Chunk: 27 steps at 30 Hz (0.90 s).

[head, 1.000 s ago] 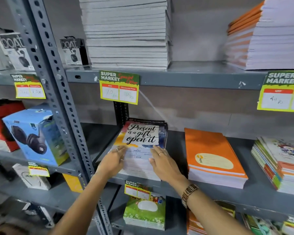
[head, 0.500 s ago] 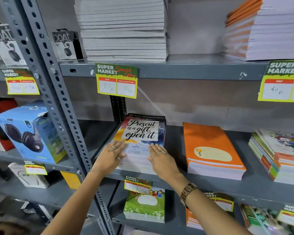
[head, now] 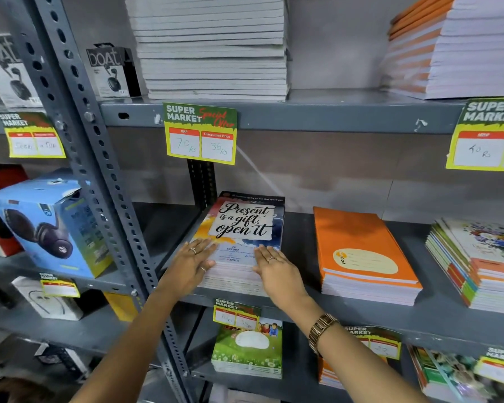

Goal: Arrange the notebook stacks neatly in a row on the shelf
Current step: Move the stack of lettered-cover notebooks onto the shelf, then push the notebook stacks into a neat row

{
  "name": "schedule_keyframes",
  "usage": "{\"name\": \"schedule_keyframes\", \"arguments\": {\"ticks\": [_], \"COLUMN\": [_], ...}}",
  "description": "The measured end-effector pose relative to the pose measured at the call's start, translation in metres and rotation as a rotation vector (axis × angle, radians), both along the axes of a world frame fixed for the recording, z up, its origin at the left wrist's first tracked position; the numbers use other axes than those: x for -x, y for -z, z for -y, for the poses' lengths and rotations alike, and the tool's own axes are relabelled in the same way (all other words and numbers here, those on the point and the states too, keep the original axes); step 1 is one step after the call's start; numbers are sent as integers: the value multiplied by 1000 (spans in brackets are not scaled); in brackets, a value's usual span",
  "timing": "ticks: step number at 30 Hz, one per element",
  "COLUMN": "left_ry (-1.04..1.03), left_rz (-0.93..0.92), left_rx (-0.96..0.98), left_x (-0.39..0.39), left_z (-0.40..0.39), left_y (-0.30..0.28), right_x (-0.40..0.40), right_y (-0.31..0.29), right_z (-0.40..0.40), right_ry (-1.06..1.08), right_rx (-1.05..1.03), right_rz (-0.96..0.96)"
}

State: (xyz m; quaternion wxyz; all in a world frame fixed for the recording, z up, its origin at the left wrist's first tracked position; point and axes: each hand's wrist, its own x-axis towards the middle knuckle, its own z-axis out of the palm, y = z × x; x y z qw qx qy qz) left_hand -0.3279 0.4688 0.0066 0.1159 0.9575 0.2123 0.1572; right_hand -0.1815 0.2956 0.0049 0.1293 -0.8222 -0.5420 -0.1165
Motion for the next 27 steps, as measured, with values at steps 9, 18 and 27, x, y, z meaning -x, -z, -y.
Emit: {"name": "schedule_keyframes", "arguments": {"ticks": [9, 18, 27], "left_ry": [-20, -147, -24], "left_rz": [28, 36, 90], "left_rx": [-21, -193, -173], "left_x": [-1, -17, -87], "left_z": [3, 49, 123], "left_y": [0, -3, -11], "right_x": [-2, -18, -71], "right_y": [6, 3, 5], "right_z": [1, 57, 132], "right_ry": [-7, 140, 367], "right_rx": [-38, -97, -140], "right_rz": [84, -35, -11]}}
